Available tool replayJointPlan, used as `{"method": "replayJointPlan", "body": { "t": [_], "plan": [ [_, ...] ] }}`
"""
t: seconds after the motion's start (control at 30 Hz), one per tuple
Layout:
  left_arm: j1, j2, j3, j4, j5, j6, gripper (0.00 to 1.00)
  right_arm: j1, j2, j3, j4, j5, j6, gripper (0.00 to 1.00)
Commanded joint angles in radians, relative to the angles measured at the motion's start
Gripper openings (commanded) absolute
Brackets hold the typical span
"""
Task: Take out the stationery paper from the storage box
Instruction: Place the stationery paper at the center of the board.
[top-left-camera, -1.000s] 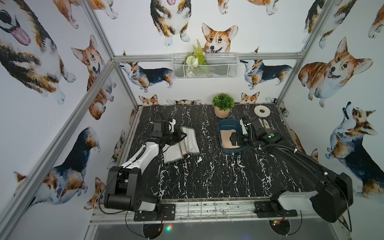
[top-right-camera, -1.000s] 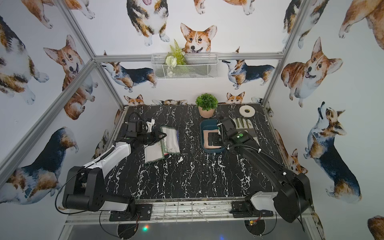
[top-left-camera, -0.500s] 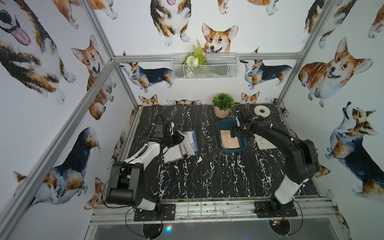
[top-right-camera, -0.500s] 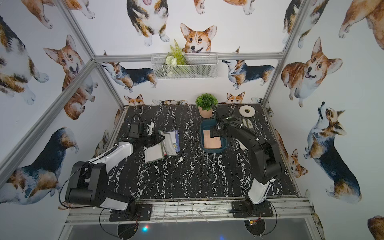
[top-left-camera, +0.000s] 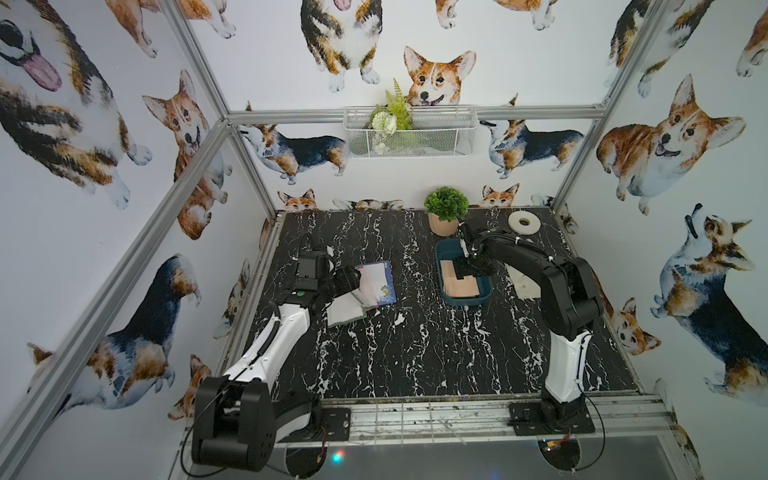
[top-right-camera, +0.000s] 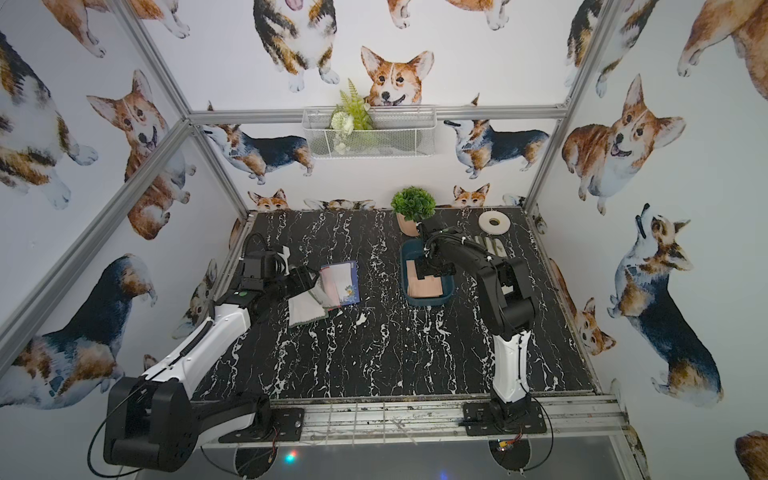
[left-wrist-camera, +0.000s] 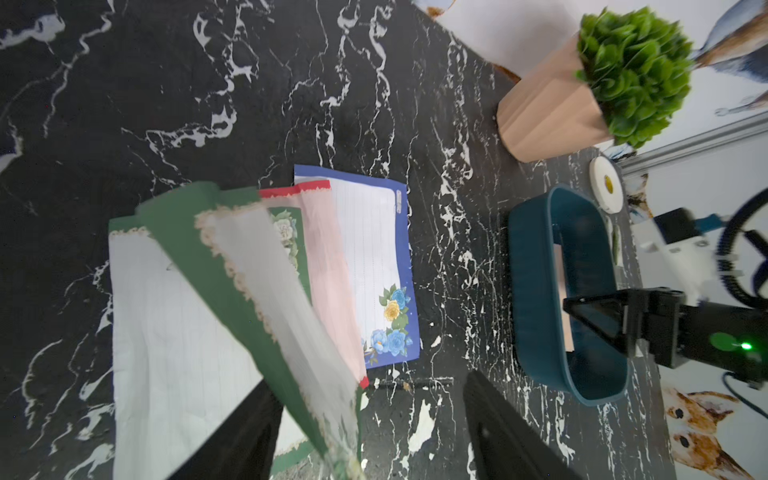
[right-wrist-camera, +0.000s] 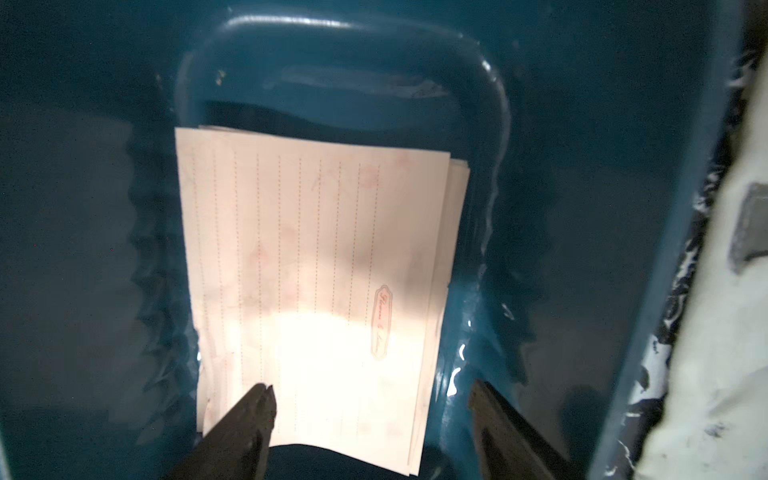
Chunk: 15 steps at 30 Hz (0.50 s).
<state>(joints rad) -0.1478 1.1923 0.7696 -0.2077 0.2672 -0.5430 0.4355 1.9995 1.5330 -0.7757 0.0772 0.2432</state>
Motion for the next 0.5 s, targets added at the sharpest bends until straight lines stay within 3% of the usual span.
{"method": "replayJointPlan", "body": {
  "t": [0.0,0.27,0.47],
  "plan": [
    [-0.001,-0.045,-0.028,0.043,0.056,-0.048,0.72,-0.009,0.024,0.016,-0.024,-0.021,-0.013,0.79],
    [0.000,-0.099,-0.058,0.044,0.053,-0.050,0.72,-0.011,0.076,0.022,-0.015,-0.038,-0.011,0.77],
    [0.000,-0.082,-0.068,0.060,0.063,-0.058,0.72,-0.009,0.074,0.013,-0.013,-0.020,-0.016,0.68]
  ]
}}
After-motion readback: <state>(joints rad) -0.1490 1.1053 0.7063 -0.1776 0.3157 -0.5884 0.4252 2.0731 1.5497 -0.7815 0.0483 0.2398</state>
